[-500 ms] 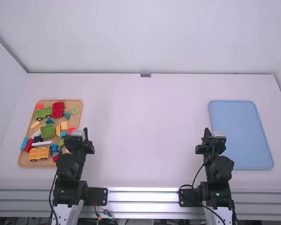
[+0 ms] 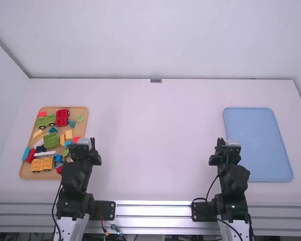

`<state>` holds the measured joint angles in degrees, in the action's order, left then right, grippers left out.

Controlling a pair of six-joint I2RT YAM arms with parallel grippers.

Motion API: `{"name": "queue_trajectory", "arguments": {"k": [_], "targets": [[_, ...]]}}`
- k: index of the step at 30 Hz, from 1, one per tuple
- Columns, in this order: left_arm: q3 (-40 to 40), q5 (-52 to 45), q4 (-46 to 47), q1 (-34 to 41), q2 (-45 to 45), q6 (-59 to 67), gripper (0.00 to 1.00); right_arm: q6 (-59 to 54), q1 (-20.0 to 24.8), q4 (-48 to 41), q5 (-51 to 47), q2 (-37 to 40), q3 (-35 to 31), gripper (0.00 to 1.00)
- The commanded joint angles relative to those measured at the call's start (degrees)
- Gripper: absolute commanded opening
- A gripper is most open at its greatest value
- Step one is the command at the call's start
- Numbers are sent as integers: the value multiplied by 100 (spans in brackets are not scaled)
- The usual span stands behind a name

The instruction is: Assemble lego blocks to make yellow taxi

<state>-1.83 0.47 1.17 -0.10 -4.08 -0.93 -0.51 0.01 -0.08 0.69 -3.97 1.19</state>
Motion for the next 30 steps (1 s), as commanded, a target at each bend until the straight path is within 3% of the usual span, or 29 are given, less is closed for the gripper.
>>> {"name": "queue_trajectory", "arguments": {"k": [1,21,30], "targets": [[-316,111,17,-21,-161,-121,10,-13,11,25,25,-159,322,10],[-1915,655,628,-158,-2286,-1078,44,116,2,104,348,-2290,1769,45],[-2731,1320,1359,-429,-3349,-2483,62,110,-197,253,500,-3340,2495,62]]}}
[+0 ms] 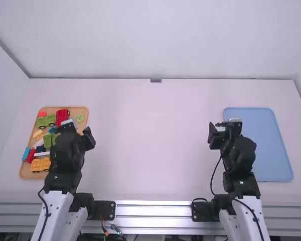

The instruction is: Assemble lego blocks to make yellow taxi

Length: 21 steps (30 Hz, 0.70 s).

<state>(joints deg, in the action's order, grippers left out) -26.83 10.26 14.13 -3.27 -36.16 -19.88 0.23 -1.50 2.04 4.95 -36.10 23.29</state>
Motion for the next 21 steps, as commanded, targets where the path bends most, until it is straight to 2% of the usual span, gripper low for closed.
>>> {"name": "queue_trajectory", "arguments": {"k": [1,6,10,15,16,17,21], "targets": [[-329,381,185,-193,-269,-732,64,40,-71,63,92,-259,373,64],[-701,530,849,-760,-775,-1440,72,48,-168,127,165,-738,703,72],[-1035,360,1380,-1591,-1390,-1927,79,59,-208,222,231,-1165,996,79],[-1418,-96,1824,-3002,-2308,-2328,88,68,-309,310,303,-1649,1331,87],[-1492,-228,1836,-3334,-2534,-2278,89,70,-337,323,316,-1744,1396,89],[-1492,-228,1836,-3334,-2534,-2278,89,70,-337,323,316,-1744,1396,89],[-1732,-1020,1867,-4526,-3374,-1879,95,81,-389,380,365,-2044,1603,94]]}}
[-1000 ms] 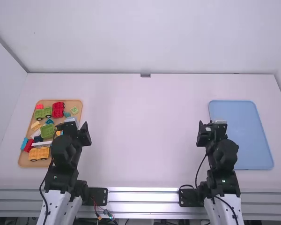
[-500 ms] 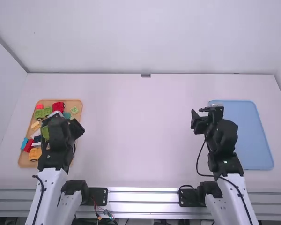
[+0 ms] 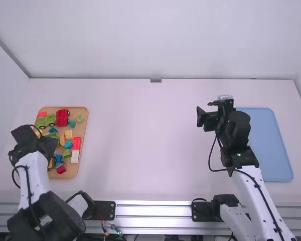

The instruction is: Assemble lego blocks to make yellow taxi

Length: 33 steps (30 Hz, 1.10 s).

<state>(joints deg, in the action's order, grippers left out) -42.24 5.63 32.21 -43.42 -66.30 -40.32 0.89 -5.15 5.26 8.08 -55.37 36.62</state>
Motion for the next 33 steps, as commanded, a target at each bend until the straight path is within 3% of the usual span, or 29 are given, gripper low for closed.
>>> {"name": "queue_trajectory", "arguments": {"k": [1,4,7,12,17,18,19,23,30,33], "targets": [[-202,-571,63,-547,-393,170,95,16,-25,68,57,-131,279,94],[-376,-605,177,-1079,-959,122,95,19,-37,153,74,-272,376,97],[-626,-629,355,-1358,-1400,194,88,19,-44,200,87,-345,427,98],[-1252,-557,809,-1366,-2240,437,94,20,-50,201,94,-389,457,99],[-1646,-487,1143,-1349,-2811,374,84,20,-48,179,92,-389,457,99],[-1668,-472,1158,-1370,-2900,372,75,20,-48,168,94,-389,457,99],[-1668,-476,1152,-1379,-2949,369,72,22,-48,162,92,-389,457,99],[-1617,-470,1080,-1362,-2959,236,73,17,-50,164,92,-389,457,98],[-1443,-476,752,-1143,-2962,240,88,22,-42,133,94,-389,455,99],[-1370,-474,619,-999,-2962,229,88,20,-50,92,92,-389,455,99]]}}
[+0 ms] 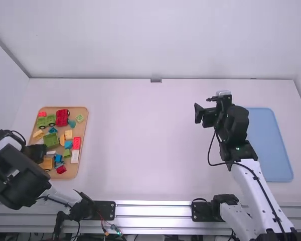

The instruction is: Assemble lego blocks to make yellow taxi

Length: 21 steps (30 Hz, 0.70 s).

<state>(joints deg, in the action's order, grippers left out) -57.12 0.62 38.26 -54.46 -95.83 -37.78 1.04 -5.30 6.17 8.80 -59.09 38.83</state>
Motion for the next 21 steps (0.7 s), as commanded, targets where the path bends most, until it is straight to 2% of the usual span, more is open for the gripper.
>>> {"name": "queue_trajectory", "arguments": {"k": [1,8,15,21], "targets": [[140,44,-9,149,-9,-33,88,2,-50,-15,17,-17,236,98],[203,46,-105,238,-9,-267,88,4,83,-52,20,-17,236,99],[238,365,-70,240,-9,-317,92,9,81,-57,24,-17,234,99],[516,323,-514,236,-9,-334,92,4,81,-63,20,-17,234,98]]}}
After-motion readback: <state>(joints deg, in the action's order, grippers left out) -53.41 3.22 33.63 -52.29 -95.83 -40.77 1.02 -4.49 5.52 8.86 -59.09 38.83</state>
